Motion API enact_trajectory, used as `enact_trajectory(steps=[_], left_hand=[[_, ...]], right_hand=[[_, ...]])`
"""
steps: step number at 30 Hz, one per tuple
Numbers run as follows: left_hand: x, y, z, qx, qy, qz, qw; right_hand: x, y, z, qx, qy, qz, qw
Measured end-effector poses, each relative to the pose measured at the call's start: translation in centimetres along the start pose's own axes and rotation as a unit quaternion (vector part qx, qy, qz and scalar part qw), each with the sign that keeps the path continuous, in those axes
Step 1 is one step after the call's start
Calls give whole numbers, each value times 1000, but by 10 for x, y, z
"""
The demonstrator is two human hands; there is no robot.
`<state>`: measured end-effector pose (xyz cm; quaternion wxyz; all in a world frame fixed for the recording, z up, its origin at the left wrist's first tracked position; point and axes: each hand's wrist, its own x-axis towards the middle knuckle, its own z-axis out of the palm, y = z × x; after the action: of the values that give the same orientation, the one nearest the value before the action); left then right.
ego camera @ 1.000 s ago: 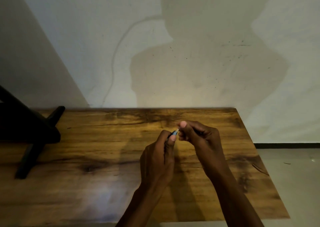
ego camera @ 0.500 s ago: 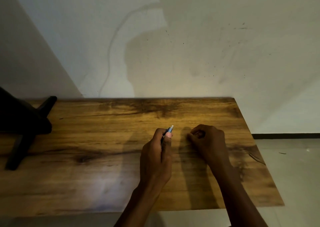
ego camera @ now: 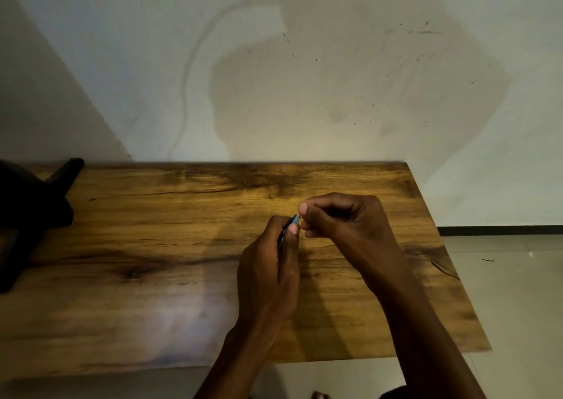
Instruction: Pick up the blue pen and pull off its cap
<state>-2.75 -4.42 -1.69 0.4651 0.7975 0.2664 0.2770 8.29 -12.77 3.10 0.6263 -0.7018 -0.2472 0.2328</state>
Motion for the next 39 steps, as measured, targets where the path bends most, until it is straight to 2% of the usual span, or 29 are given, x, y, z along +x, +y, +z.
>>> enact_trajectory(steps=[8, 16, 19, 21, 23, 25, 28, 39], left_hand=[[1, 3, -8, 54, -5, 25, 998], [2, 7, -18, 81, 5, 28, 996], [2, 7, -17, 60, -1, 26, 998], [2, 4, -16, 36, -2, 14, 999], [1, -2, -14, 18, -1, 2, 1000], [0, -8, -13, 2, 3, -10, 1000], [-1, -12, -11, -28, 11, -34, 999], [3, -23, -14, -88, 26, -91, 992]], right_hand=[[-4, 3, -6, 115, -41, 88, 989], [0, 2, -15, 135, -20, 56, 989], [2, 8, -21, 73, -8, 47, 996], [4, 18, -25, -57, 23, 42, 997], [5, 30, -31, -224, 38, 39, 973], [7, 41, -35, -313, 40, 48, 948], [6, 53, -29, -325, 27, 66, 943], [8, 59, -13, -351, 30, 42, 935]])
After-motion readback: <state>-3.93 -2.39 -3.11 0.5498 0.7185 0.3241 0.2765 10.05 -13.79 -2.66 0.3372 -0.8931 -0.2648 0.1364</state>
